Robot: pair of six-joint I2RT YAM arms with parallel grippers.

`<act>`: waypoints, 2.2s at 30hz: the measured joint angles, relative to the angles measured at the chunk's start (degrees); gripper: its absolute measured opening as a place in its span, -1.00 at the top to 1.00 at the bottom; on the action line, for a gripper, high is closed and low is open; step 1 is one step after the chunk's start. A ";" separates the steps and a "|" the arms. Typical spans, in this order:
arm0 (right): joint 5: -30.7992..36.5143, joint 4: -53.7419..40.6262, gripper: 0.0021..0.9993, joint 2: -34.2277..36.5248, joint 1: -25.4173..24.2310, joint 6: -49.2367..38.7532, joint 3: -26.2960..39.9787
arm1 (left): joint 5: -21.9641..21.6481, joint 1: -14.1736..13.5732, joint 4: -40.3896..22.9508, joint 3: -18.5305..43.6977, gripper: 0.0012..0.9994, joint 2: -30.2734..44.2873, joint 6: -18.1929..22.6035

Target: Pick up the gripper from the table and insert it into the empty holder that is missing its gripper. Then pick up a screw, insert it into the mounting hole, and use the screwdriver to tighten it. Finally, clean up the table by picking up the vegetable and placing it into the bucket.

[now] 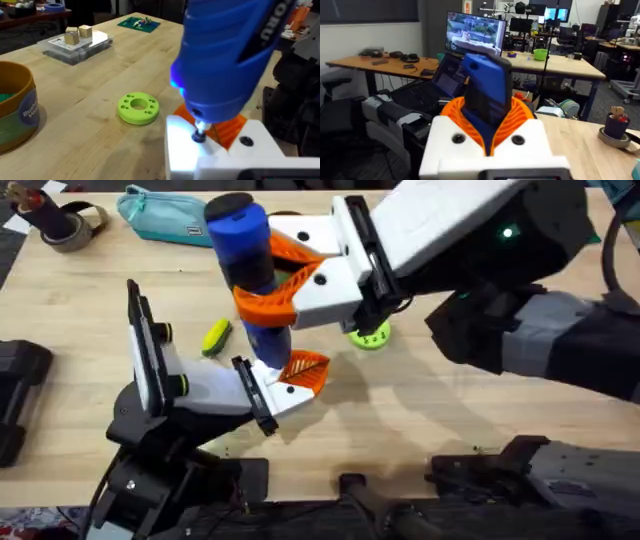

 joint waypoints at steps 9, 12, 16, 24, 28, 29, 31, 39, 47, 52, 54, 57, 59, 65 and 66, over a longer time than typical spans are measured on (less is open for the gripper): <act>0.41 -1.02 0.94 -0.02 0.00 -0.21 0.25 | 0.33 0.00 -0.04 0.00 0.98 0.00 0.00; 0.43 -1.03 0.94 -0.02 0.00 -0.27 0.25 | 0.36 0.00 -0.04 0.00 0.98 0.00 0.00; 0.43 -1.09 0.94 -0.02 0.00 -0.46 0.25 | 0.33 0.00 -0.04 0.00 0.98 0.00 0.00; -0.67 -1.06 0.94 -0.02 0.00 -2.29 0.34 | 0.31 0.00 -0.07 0.00 0.98 0.00 0.00; -1.62 -0.80 0.94 -0.02 0.00 -2.67 0.38 | 0.31 0.00 -0.07 0.00 0.98 0.00 0.00; -1.83 -0.76 0.94 -0.02 0.00 -2.76 0.41 | 0.31 0.00 -0.07 0.00 0.98 0.00 -0.02; -2.25 -0.75 0.94 -0.02 0.00 -2.90 0.47 | 0.33 0.00 -0.07 0.00 0.98 0.00 0.00; -3.58 -0.80 0.94 -0.02 0.00 -3.20 0.69 | 0.36 0.00 -0.07 0.00 0.98 0.00 -0.02; -3.74 -2.93 0.94 -0.33 0.00 -3.85 1.10 | 0.45 0.00 -0.11 0.00 0.98 0.07 -0.02; -3.74 -3.49 0.94 -0.44 0.00 -3.91 1.10 | 0.55 0.00 -0.13 0.00 0.98 0.07 -0.02; -3.74 -3.88 0.94 -0.44 0.00 -3.91 1.19 | 0.55 0.00 -0.13 0.00 0.98 0.07 -0.02; -3.74 -5.05 0.94 -0.57 0.00 -4.35 1.50 | 0.64 0.00 -0.15 0.00 0.98 0.20 -0.02; -3.79 -5.26 0.94 -0.57 0.00 -4.54 1.50 | 0.75 0.00 -0.15 0.00 0.98 0.39 -0.04; -3.92 -5.26 0.94 -0.57 0.00 -4.56 1.52 | 0.75 0.00 -0.15 0.00 0.98 0.39 -0.02; -3.94 -5.26 0.94 -0.57 0.00 -4.56 1.52 | 0.77 0.00 -0.15 0.00 0.98 0.37 -0.02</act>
